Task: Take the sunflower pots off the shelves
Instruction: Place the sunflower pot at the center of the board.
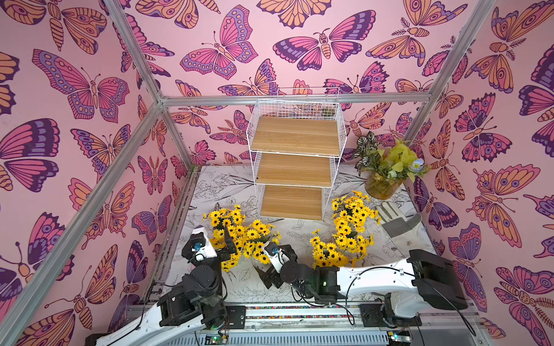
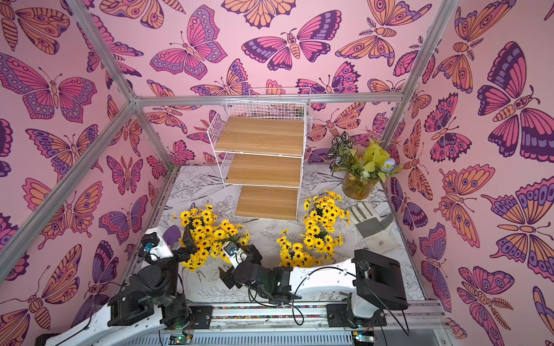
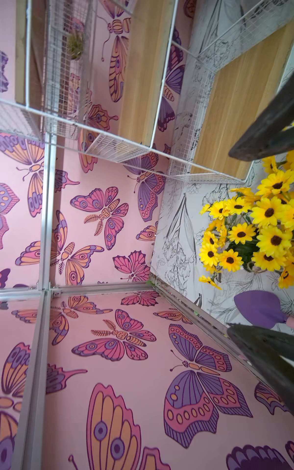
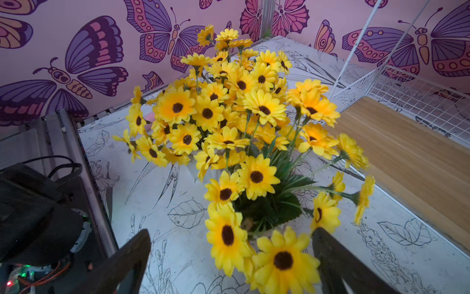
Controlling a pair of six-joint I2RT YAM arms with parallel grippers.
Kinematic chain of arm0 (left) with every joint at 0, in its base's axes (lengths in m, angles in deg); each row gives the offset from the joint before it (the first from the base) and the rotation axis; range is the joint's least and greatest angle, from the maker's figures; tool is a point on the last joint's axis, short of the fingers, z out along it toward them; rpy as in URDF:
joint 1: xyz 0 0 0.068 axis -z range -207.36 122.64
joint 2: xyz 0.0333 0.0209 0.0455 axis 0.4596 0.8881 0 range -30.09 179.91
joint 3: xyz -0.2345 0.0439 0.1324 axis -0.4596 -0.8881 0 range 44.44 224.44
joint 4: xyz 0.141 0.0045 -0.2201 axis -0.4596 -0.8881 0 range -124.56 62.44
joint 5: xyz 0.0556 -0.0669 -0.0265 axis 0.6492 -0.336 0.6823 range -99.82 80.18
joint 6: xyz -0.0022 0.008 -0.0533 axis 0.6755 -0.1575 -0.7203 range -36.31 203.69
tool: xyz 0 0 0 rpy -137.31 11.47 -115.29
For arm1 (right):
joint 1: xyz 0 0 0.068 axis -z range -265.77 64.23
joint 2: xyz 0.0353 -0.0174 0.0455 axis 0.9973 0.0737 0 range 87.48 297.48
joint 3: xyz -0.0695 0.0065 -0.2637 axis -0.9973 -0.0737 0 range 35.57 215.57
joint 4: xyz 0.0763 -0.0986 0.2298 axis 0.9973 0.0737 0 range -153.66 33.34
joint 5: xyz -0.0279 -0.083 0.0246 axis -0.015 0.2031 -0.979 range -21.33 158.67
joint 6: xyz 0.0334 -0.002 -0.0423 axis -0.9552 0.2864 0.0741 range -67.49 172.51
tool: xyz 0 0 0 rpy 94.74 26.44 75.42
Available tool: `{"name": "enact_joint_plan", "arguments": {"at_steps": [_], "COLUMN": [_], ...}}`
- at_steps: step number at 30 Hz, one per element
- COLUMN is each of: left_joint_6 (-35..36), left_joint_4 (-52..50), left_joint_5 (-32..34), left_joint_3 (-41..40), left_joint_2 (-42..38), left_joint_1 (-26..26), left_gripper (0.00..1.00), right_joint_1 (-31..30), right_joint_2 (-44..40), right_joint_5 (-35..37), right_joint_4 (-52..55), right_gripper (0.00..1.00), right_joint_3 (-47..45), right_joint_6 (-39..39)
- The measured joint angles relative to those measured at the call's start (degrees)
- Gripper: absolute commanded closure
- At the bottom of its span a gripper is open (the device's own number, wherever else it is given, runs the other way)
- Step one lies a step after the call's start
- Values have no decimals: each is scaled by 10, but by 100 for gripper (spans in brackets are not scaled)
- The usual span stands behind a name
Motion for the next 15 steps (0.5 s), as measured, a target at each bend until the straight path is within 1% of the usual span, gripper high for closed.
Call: {"name": "enact_joint_plan", "arguments": {"at_steps": [3,6,10,15], "left_joint_6": [3,11,-2,-31], "left_joint_4": [28,54,65,77], "left_joint_5": [-43,-100,-191,-288], "left_joint_3": [2,20,71,101], "left_joint_2": [53,106,170,220], "left_joint_1": [-24,-67,-171,-296], "left_gripper": [0,0,0,0], "right_joint_1": [-1,-1,-1,-1], "right_joint_2": [-35,-65,-84,-95], "right_joint_5": [5,14,24,38], "right_joint_4": [23,40,75,104], "right_gripper": [1,1,1,1], "right_joint_3": [0,0,8,14], "right_joint_6": [9,18,32,48]}}
